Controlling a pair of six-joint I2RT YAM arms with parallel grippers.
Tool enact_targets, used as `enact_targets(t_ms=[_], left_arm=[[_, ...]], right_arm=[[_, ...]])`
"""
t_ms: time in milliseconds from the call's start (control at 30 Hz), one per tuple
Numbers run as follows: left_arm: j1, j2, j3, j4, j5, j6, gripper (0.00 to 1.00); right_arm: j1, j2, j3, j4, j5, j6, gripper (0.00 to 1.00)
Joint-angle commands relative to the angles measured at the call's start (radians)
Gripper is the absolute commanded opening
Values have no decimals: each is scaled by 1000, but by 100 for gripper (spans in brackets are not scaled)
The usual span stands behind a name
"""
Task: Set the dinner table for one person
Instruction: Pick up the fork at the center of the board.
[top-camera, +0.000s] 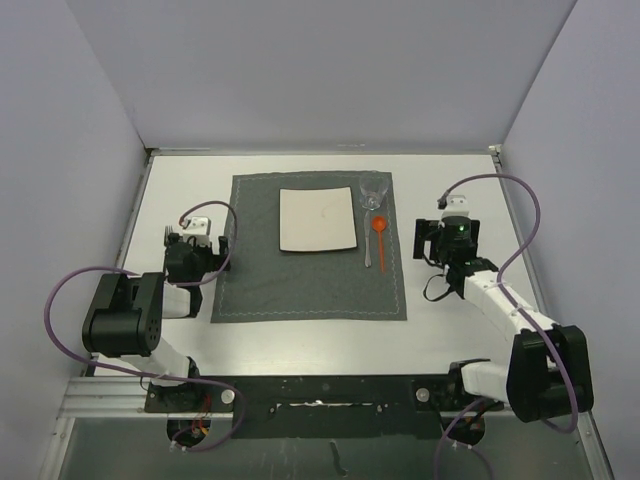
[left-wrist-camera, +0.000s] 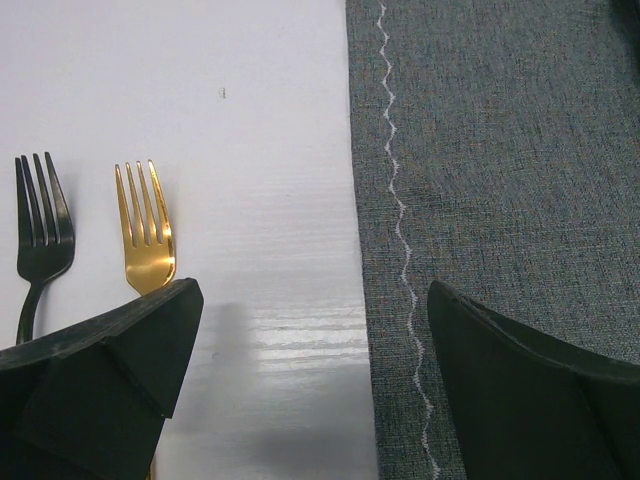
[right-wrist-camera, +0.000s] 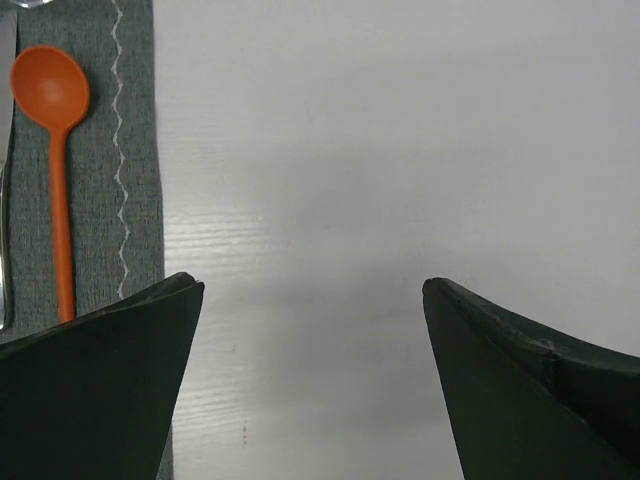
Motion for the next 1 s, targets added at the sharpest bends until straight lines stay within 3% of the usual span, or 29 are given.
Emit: enact_targets(t_ms=[0,167,367,600,800,967], left_arm=[[-20,-2,26,25,-47,-9,98],[-21,-69,103,-161,-68,-18,98],[-31,-125,133,-249,-67,-6,98],[-33,-253,168,-327,-105,6,98],[-43,-322,346,-691,-210,-9,98],[-48,-341,428,-820,-165,32,98]], right_arm=[[5,-60,-62,232,-22,-37,98],[-5,-105,-217,514,43,-161,98],[-10,47,-295,813,6,-289,98],[-12,135,-263,811,-15,-255,98],[-12,139,-288,835,-66,-259,98],[-11,87,-278,791,-68,-263,98]])
